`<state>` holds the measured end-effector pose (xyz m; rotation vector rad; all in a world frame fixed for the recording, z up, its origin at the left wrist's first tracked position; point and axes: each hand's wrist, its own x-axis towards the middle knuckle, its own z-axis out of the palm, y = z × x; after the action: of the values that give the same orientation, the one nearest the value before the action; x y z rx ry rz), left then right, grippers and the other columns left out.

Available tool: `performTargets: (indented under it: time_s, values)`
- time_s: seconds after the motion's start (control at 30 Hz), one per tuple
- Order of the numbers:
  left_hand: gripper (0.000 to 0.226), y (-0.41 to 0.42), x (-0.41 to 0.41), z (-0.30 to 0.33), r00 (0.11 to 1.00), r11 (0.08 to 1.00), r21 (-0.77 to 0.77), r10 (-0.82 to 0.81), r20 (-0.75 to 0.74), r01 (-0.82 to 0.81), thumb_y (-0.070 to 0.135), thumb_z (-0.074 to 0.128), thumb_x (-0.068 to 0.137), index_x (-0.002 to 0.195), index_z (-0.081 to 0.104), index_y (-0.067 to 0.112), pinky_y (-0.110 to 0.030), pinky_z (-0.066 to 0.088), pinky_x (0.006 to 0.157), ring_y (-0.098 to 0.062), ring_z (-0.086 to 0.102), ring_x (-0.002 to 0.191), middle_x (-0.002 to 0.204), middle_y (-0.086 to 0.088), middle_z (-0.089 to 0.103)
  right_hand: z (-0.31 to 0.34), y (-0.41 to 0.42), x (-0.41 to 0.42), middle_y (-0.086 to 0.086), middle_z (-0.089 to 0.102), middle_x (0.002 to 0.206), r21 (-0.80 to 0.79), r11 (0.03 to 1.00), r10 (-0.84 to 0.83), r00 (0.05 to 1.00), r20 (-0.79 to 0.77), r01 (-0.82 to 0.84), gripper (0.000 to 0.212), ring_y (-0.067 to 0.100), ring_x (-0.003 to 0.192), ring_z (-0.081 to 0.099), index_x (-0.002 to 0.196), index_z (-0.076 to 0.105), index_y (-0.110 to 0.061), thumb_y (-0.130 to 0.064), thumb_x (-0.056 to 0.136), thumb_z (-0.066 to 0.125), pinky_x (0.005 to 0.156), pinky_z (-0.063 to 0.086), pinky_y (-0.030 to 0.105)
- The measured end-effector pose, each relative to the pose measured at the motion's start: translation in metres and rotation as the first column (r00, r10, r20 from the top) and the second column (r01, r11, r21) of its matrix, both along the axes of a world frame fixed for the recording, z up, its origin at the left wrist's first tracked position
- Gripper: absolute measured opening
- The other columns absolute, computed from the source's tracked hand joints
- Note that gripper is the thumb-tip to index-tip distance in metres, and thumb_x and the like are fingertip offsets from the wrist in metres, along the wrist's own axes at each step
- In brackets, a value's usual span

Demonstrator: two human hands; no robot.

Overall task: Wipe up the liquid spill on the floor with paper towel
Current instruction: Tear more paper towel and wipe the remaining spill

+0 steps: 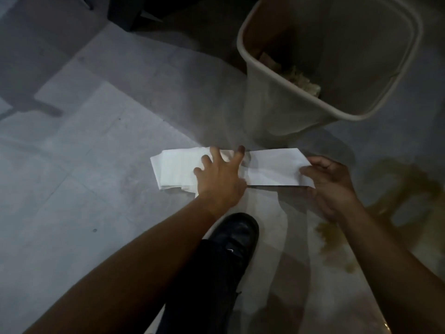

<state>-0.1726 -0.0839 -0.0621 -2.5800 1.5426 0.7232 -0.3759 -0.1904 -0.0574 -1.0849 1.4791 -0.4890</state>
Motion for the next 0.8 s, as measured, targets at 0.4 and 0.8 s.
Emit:
performTargets:
  time_s: [0.4,0.8]
  values:
    - [0.059,0.056,0.122,0.002,0.544,0.573,-0.205,0.517,-0.661,-0.793,0.013,0.062,0.077,0.13,0.051,0.034,-0.041,0.057,0.067,-0.027,0.068,0.085,0.104,-0.006,0.068,0.007,-0.02,-0.045,-0.003,0.064,0.083,-0.051,0.986,-0.163,0.98,-0.116,0.158,0.01,0.017,0.076,0.06,0.097,0.07,-0.015,-0.007,0.093,0.066,0.064,0.057,0.029]
    - [0.043,0.087,0.171,-0.014,0.208,0.327,0.032,0.67,-0.712,-0.945,-0.005,0.052,0.077,0.117,0.064,0.005,-0.031,0.042,0.049,-0.03,0.054,0.07,0.088,-0.014,0.059,0.013,-0.06,-0.12,0.003,0.063,0.079,-0.142,0.97,-0.235,0.919,-0.317,0.199,0.008,0.021,0.068,0.057,0.091,0.069,-0.017,-0.01,0.089,0.065,0.059,0.05,0.029]
